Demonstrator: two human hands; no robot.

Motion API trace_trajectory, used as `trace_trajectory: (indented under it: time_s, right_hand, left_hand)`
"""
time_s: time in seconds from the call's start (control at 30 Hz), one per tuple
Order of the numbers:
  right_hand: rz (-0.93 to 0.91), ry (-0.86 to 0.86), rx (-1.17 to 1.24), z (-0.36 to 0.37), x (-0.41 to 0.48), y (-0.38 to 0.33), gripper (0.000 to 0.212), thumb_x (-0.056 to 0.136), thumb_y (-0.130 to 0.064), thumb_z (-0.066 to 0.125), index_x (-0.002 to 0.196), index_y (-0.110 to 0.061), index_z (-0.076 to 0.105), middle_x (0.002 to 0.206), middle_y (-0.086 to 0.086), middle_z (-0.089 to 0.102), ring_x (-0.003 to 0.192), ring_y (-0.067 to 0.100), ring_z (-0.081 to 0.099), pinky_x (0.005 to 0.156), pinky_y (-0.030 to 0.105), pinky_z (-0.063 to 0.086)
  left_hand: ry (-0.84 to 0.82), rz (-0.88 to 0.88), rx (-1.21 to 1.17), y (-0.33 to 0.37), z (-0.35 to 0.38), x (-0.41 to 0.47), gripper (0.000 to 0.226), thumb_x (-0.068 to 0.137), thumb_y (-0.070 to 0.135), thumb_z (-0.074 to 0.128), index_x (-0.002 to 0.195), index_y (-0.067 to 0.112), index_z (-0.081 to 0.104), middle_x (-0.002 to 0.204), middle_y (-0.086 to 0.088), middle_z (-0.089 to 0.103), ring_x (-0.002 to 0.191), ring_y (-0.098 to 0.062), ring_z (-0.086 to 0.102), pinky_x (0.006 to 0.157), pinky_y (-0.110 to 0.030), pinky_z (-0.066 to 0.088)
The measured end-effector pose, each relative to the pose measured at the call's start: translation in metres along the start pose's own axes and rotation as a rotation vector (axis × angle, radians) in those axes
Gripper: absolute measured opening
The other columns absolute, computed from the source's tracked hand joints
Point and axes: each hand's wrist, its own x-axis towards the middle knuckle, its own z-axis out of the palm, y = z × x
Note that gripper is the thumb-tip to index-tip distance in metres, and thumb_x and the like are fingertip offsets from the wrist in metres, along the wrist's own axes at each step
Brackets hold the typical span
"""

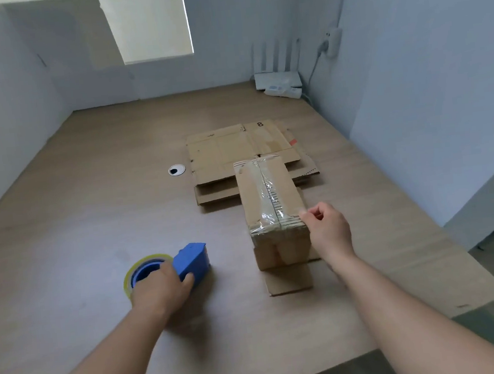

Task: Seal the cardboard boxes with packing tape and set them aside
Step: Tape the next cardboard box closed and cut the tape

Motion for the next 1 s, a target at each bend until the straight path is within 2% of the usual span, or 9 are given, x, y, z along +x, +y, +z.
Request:
trace_trajectory:
  time_s: [0.17,0.23,0.3,0.37,0.43,0.57,0.8,0.9,1.0]
  right_hand:
    - [-0.054,-0.046,-0.013,0.002,-0.002,0.005,0.015,0.094,-0.030,0.056,0.099,-0.017,0.060,0.093,-0.002,0.062,0.088,0.018,0.056,0.071,0.027,0.037]
    - [-0.092,-0.066,-0.040,0.003,-0.001,0.010,0.022,0.095,-0.031,0.053,0.113,-0.020,0.061,0.108,0.001,0.063,0.098,0.019,0.057,0.080,0.029,0.043]
    - [-0.116,-0.089,-0.114,0.004,-0.001,0.009,0.030,0.098,-0.032,0.047,0.124,-0.022,0.057,0.120,0.004,0.060,0.106,0.021,0.056,0.086,0.031,0.044]
    - [-0.112,-0.117,-0.182,0.005,0.000,0.004,0.035,0.100,-0.034,0.041,0.130,-0.022,0.053,0.127,0.005,0.058,0.114,0.024,0.053,0.090,0.033,0.042]
    - [-0.085,-0.138,-0.252,0.006,0.001,-0.003,0.042,0.098,-0.045,0.039,0.128,-0.018,0.052,0.129,0.008,0.056,0.118,0.028,0.051,0.092,0.035,0.041]
    - [-0.033,-0.128,-0.442,0.014,0.000,-0.013,0.077,0.077,-0.074,0.052,0.121,-0.010,0.042,0.126,0.009,0.051,0.121,0.030,0.048,0.090,0.038,0.042]
    - [-0.145,-0.210,-0.267,-0.007,0.028,0.006,0.028,0.097,-0.040,0.048,0.108,-0.016,0.056,0.104,0.008,0.066,0.103,0.032,0.058,0.075,0.032,0.040]
    - [-0.300,-0.422,-0.364,-0.026,0.037,-0.001,0.060,0.093,-0.052,0.048,0.145,-0.026,0.034,0.123,0.010,0.062,0.116,0.032,0.055,0.094,0.037,0.044]
    - [-0.524,-0.532,-0.820,-0.027,0.042,-0.016,0.091,0.073,-0.080,0.048,0.145,-0.029,0.025,0.130,0.007,0.056,0.117,0.028,0.054,0.092,0.040,0.045]
  left_hand:
    - [0.051,-0.075,-0.013,0.009,0.004,-0.013,0.058,0.090,0.062,0.039,0.115,0.011,0.049,0.111,-0.006,0.063,0.102,-0.024,0.060,0.081,-0.032,0.045]
    - [0.175,0.059,-0.229,0.036,-0.009,-0.023,0.067,0.092,0.059,0.039,0.132,0.006,0.041,0.136,-0.012,0.050,0.123,-0.026,0.049,0.100,-0.036,0.039]
    - [0.126,0.241,-0.593,0.077,-0.030,-0.034,0.066,0.098,0.049,0.035,0.148,0.007,0.025,0.153,-0.004,0.031,0.140,-0.018,0.030,0.113,-0.030,0.023]
    - [-0.002,0.294,-0.868,0.117,-0.042,-0.037,0.050,0.100,0.043,0.032,0.138,0.010,0.035,0.140,0.005,0.043,0.128,-0.013,0.040,0.106,-0.027,0.031]
    - [0.010,0.227,-0.971,0.145,-0.040,-0.032,0.034,0.101,0.041,0.033,0.118,0.012,0.040,0.127,-0.004,0.054,0.110,-0.019,0.053,0.094,-0.035,0.044]
    - [0.106,0.089,-0.903,0.158,-0.025,-0.027,0.033,0.101,0.035,0.034,0.123,0.011,0.038,0.123,-0.011,0.057,0.103,-0.030,0.058,0.083,-0.041,0.049]
    - [0.083,0.172,-0.973,0.138,-0.028,-0.018,0.045,0.104,0.032,0.033,0.148,0.037,0.027,0.146,0.001,0.045,0.131,-0.023,0.044,0.104,-0.033,0.037]
    - [0.028,0.324,-0.881,0.120,-0.031,-0.011,0.046,0.100,0.040,0.039,0.146,0.038,0.032,0.145,0.002,0.047,0.130,-0.022,0.047,0.106,-0.031,0.039]
    - [-0.006,0.383,-0.457,0.117,-0.044,-0.006,0.067,0.090,0.060,0.047,0.149,0.038,0.025,0.133,-0.001,0.057,0.117,-0.024,0.056,0.091,-0.030,0.043]
